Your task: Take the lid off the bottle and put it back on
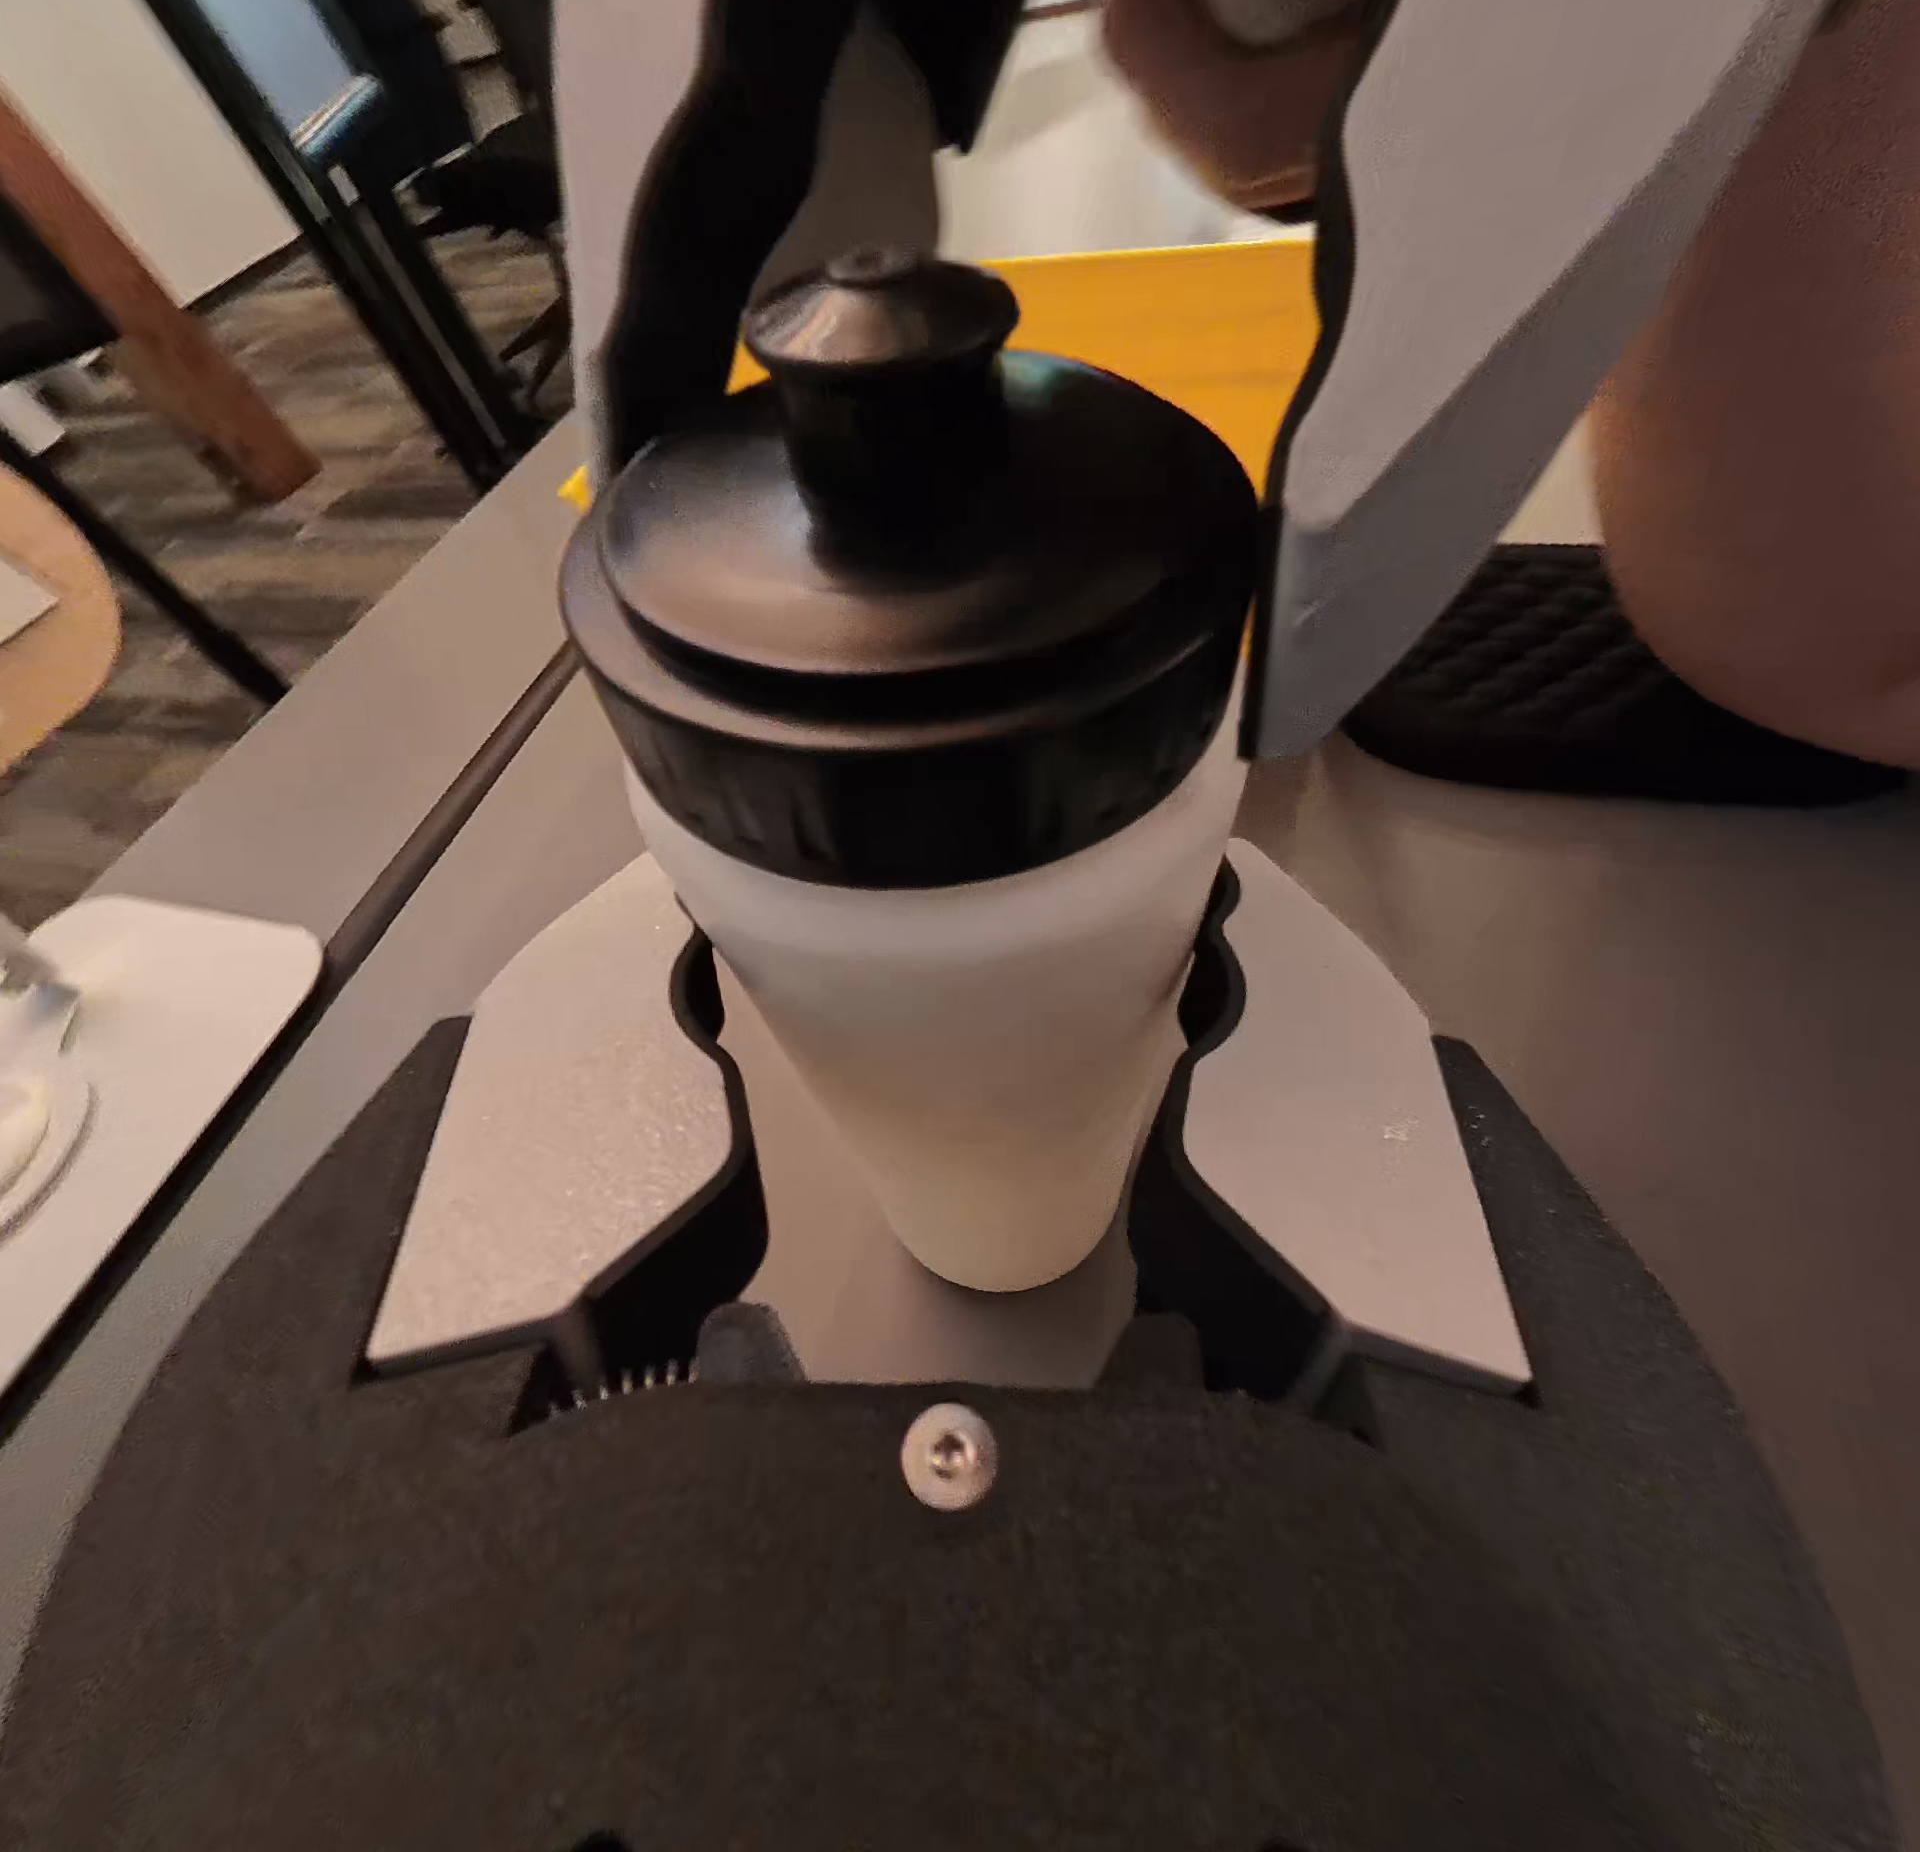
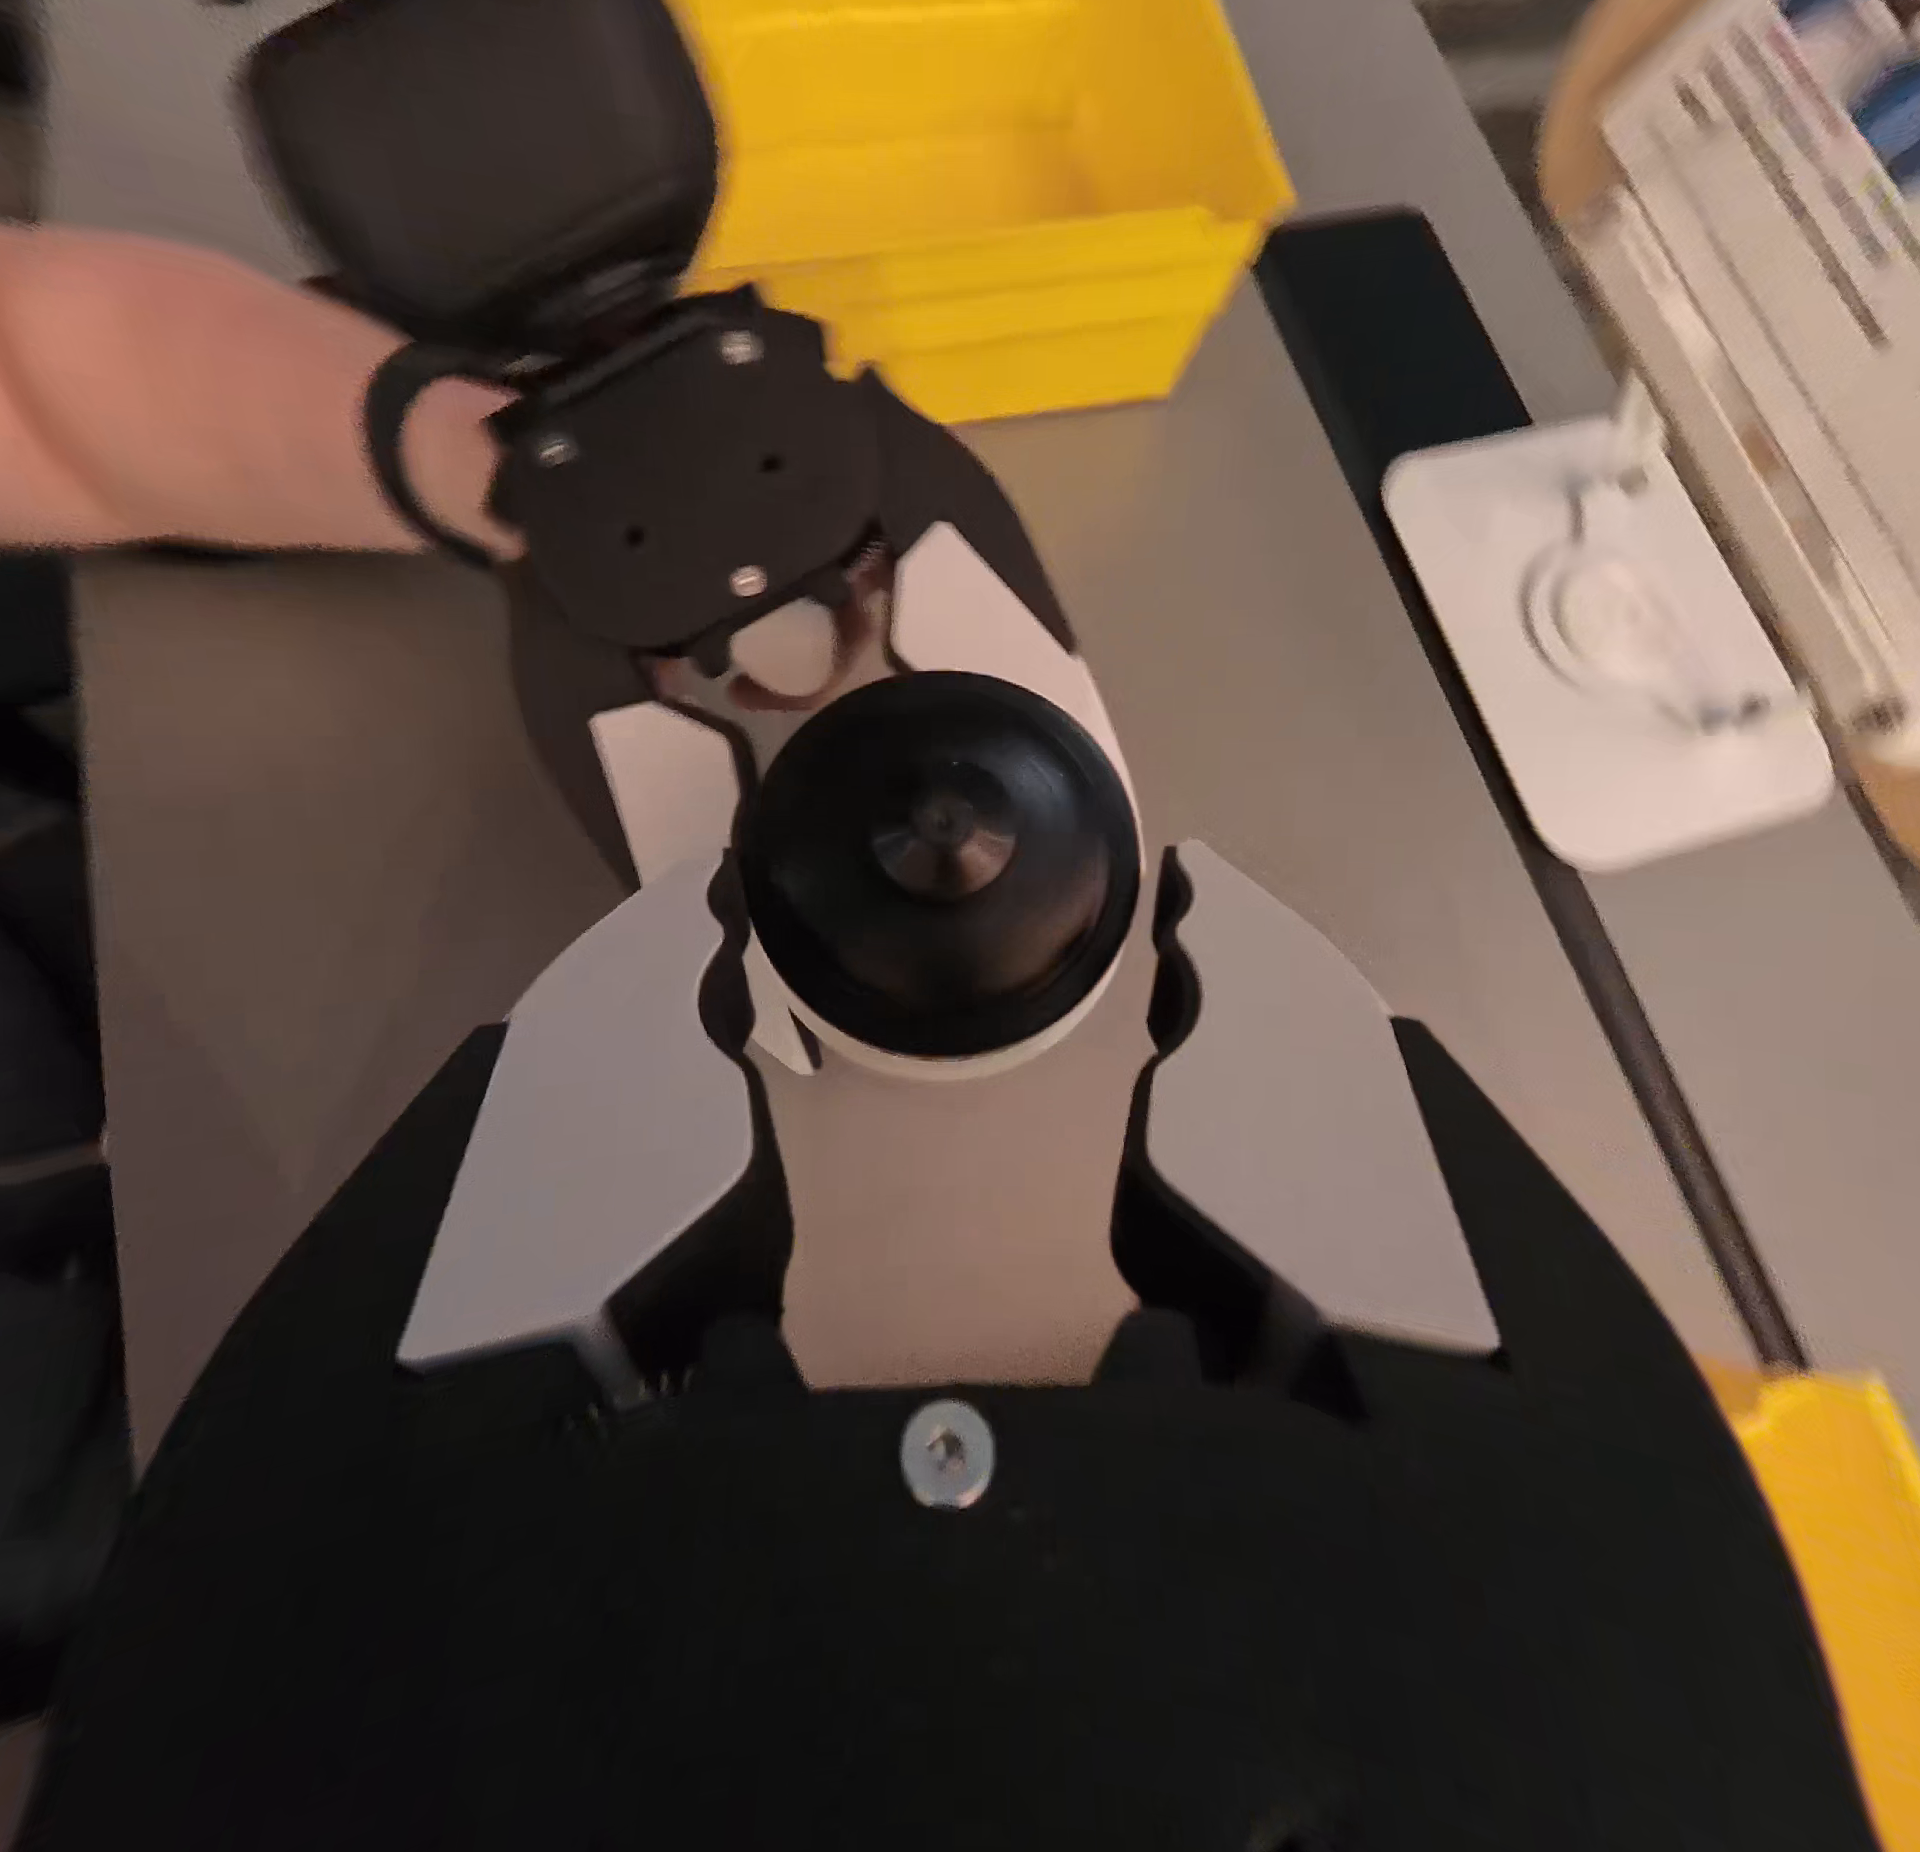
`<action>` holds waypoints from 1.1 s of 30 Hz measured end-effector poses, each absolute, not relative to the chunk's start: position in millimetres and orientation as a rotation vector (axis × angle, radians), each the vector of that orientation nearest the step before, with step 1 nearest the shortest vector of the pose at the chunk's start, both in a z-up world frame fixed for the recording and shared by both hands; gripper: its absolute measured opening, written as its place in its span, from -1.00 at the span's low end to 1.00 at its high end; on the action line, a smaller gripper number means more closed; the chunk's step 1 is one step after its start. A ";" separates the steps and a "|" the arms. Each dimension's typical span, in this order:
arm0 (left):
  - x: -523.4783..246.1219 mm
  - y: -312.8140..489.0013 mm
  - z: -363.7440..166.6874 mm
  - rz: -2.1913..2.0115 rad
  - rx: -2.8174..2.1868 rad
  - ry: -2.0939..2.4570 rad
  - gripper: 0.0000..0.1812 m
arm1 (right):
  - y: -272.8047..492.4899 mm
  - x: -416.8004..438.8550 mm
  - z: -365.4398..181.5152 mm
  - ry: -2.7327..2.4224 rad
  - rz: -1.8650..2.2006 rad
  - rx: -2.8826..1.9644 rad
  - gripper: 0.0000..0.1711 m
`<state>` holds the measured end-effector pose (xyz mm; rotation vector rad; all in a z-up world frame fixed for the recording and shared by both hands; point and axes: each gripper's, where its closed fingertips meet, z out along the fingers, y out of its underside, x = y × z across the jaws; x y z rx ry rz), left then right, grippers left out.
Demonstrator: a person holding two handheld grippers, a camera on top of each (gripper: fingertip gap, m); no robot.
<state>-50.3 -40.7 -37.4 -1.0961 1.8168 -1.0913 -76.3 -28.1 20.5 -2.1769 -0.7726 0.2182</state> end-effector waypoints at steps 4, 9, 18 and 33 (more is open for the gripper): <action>-47.4 -34.8 -38.7 -1.031 -1.210 1.769 -0.03 | -20.3 -71.2 19.3 -0.538 0.161 -2.262 -0.14; -54.3 -53.8 -40.1 -1.070 -1.145 1.888 -0.04 | -36.9 -77.1 18.0 -0.736 0.189 -2.266 -0.14; -65.1 -82.1 -42.9 -1.187 -1.049 2.040 -0.03 | -62.2 -93.8 18.9 -1.080 0.408 -2.062 -0.12; -78.2 -96.6 -43.0 -1.111 -0.934 2.161 -0.03 | -75.6 -112.8 13.9 -1.259 0.374 -2.030 -0.09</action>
